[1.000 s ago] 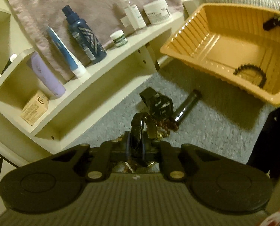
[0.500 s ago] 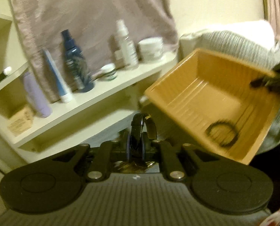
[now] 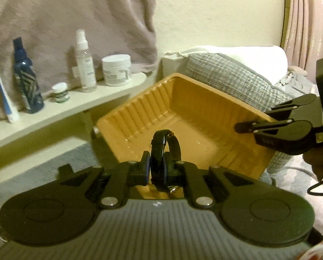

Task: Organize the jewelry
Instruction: 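Lower the black watch into the tray and open the left tool, then move the left tool back over the jewelry pile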

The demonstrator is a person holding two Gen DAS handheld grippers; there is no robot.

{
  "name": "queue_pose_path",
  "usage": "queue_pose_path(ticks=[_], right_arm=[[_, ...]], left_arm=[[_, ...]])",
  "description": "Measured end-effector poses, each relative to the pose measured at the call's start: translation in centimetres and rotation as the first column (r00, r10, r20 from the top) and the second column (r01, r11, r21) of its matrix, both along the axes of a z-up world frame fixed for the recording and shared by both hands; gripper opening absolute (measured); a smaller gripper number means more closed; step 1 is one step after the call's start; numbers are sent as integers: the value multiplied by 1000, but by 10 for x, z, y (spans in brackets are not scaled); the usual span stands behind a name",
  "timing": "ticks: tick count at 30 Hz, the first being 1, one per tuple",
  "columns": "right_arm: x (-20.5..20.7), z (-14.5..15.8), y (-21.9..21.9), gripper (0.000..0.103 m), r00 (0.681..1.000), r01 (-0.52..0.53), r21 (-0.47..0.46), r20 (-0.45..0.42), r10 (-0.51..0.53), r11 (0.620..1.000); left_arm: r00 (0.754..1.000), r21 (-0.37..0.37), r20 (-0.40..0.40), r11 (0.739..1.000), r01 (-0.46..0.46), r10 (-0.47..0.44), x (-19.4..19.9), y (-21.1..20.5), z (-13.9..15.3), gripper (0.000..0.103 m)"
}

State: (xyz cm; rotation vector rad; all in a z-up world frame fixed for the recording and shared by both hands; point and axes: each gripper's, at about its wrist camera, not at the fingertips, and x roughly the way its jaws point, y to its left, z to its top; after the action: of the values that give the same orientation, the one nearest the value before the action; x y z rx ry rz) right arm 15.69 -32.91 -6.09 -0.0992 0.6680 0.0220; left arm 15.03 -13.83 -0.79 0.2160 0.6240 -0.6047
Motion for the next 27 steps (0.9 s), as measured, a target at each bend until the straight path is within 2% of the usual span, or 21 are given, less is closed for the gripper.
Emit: queue_pose_path(ticks=[17,19,26,27], right_arm=[[0,1,0,4,1000,-1,0,-1,1,1000],[0,0,0,4,1000,-1,-3,-3,1,1000],[0,0,0,4,1000,1,3,-5,-1,1000],[0,0,0,4,1000,1,3,-5,-1,1000]], left_arm=[[998,-16,-58,1000,25,-26,-4,-21,-19,12],[998,-22,-55,999,23,-24,-3,-21,-18,19],[999,-29,-28,999,-33,32,-8,-5,-14,23],[998,-32,-23,998,-55,54,-10,1,-14,26]])
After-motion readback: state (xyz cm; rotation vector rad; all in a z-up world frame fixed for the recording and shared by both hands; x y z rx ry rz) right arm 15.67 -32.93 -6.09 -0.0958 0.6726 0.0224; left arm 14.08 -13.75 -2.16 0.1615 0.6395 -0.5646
